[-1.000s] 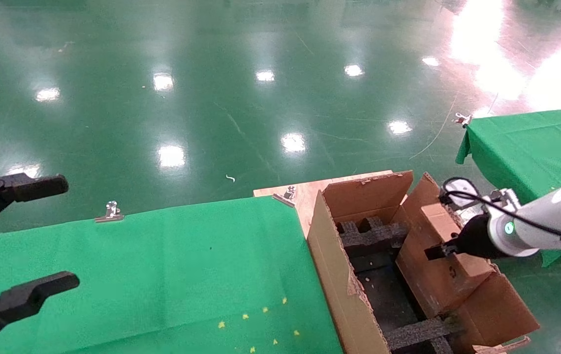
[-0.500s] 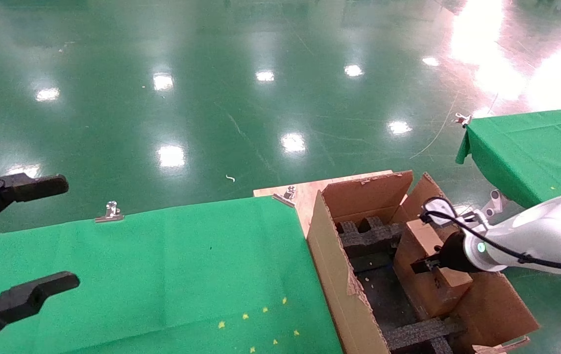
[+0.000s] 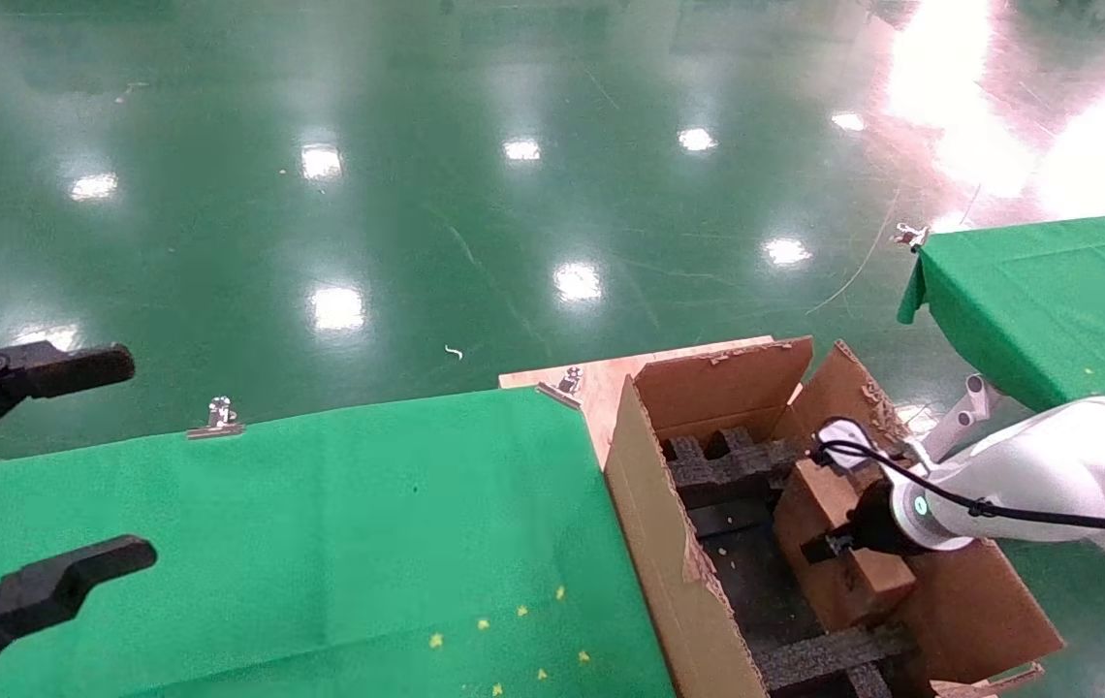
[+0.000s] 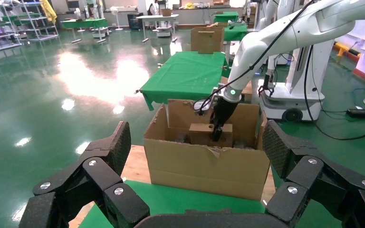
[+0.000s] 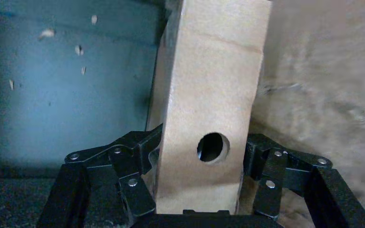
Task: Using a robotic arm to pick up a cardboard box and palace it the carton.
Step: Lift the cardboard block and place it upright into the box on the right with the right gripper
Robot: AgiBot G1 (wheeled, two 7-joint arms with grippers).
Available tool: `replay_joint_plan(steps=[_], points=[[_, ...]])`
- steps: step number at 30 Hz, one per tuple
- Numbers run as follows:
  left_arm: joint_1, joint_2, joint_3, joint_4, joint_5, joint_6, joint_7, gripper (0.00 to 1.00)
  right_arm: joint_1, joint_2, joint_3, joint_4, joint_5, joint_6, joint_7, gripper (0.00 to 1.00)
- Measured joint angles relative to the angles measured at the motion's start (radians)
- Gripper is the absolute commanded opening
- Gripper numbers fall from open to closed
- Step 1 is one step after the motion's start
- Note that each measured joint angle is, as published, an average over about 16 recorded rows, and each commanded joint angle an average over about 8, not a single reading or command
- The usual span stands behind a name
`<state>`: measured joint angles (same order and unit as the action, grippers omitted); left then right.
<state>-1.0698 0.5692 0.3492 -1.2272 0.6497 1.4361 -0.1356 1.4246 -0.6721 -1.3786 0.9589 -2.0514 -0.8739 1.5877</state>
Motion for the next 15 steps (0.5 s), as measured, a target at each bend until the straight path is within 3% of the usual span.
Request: replay_joint_plan(steps=[1,7,9,15], points=[[0.000,0.000,0.000,0.000,0.000,0.000,0.000,1.00,-0.002,-0.004,0.000,-0.008,0.005,0.001,-0.007,0.07],[0.000,0.000,0.000,0.000,0.000,0.000,0.000,1.00,-0.008,-0.016,-0.002,-0.039,0.025,0.004,-0.034,0.82],[0.000,0.000,0.000,0.000,0.000,0.000,0.000,1.00,-0.008,-0.017,-0.002,-0.042,0.027,0.005,-0.037,1.00],[0.000,0.000,0.000,0.000,0.000,0.000,0.000,1.00,-0.008,-0.017,-0.002,-0.040,0.027,0.003,-0.035,1.00]])
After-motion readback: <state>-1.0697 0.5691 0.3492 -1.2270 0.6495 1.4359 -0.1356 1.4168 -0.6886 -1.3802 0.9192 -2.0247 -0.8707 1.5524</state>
